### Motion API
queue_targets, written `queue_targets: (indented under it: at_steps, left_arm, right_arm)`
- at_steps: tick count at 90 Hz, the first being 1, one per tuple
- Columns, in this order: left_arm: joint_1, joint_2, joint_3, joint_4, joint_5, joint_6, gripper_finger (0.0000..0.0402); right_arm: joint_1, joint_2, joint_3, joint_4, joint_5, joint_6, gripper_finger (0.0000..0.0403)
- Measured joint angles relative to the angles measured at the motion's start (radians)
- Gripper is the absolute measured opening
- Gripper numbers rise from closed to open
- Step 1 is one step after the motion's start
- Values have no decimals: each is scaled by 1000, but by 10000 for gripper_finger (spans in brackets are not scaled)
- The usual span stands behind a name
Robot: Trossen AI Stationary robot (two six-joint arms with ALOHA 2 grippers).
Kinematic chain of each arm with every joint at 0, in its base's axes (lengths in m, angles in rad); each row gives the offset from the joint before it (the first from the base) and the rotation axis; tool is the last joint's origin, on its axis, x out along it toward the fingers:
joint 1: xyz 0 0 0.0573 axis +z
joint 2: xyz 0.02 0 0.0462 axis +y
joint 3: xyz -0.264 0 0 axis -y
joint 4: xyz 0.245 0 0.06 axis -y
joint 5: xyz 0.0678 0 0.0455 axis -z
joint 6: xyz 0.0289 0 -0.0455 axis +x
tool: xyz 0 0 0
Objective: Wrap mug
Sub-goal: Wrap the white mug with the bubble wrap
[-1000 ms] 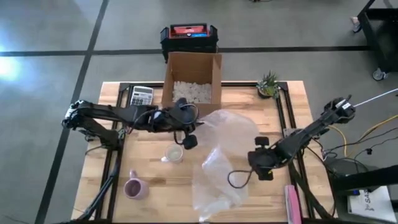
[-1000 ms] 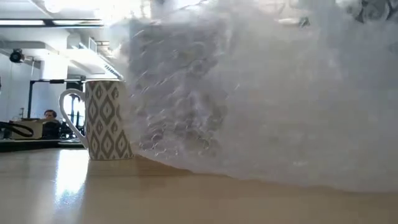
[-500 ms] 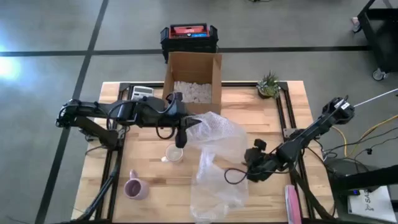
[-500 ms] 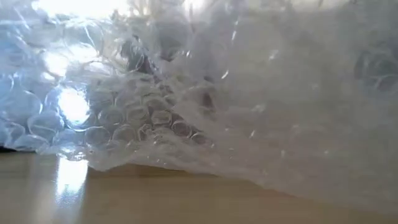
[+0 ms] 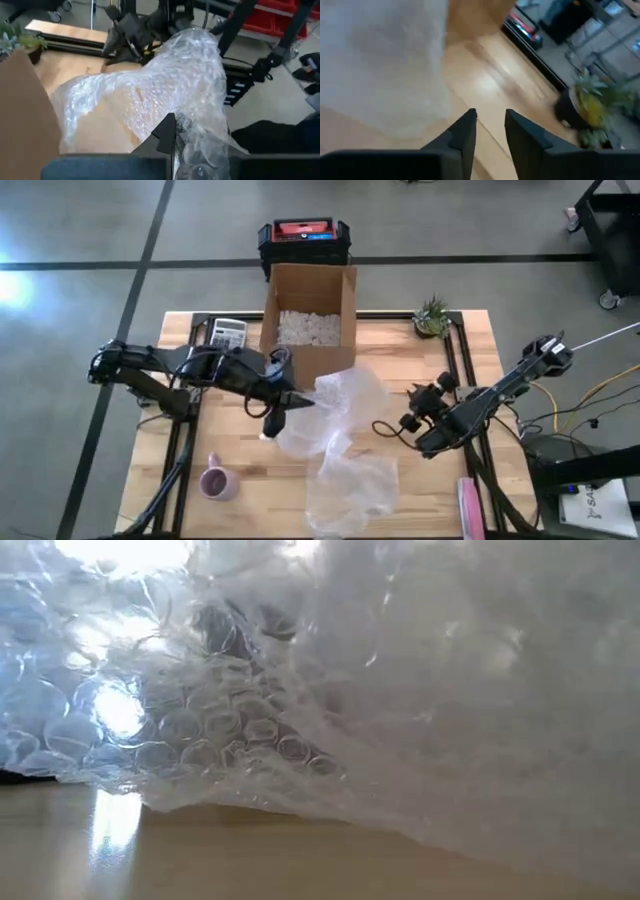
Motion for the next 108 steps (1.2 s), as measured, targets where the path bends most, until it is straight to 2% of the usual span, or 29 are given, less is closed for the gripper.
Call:
queue_targets:
  at_steps: [4,15,21,28,46,56,61,65,70,80,87,96,108]
  left_arm:
    - [0,3,0,46,-28,11,0]
    - [4,4,0,194,-88,63,0]
    - [5,4,0,279,-93,92,0]
    - [5,4,0,366,-94,127,0]
    - [4,4,0,480,-93,155,0]
    - [2,6,0,495,-88,152,0]
    - [1,7,0,493,-81,139,0]
    - [1,7,0,484,-56,121,0]
    - [-1,7,0,472,-13,94,0]
    - [-22,7,0,419,58,50,0]
    - [-46,7,0,358,73,46,0]
    - [-82,7,-15,279,73,42,0]
    - [-138,7,-83,260,74,13,0]
  right_arm:
    - [6,-9,1,63,-62,-87,71]
    - [30,-14,-20,296,-311,-294,54]
    - [56,-7,-57,508,-366,-391,46]
    - [71,12,-120,787,-336,-513,38]
    - [-29,124,-280,1331,-83,-673,19]
    - [-108,208,-327,1646,-72,-761,10]
    - [-136,241,-328,1744,-77,-842,7]
    - [-148,245,-328,1744,-71,-912,3]
    - [-150,219,-319,1684,-2,-979,1]
    - [-137,116,-292,1411,290,-1062,3]
    - [-130,30,-274,1233,431,-1080,1]
    - [-126,-103,-255,1080,473,-1082,1]
    - [-114,-259,-249,1036,477,-1150,0]
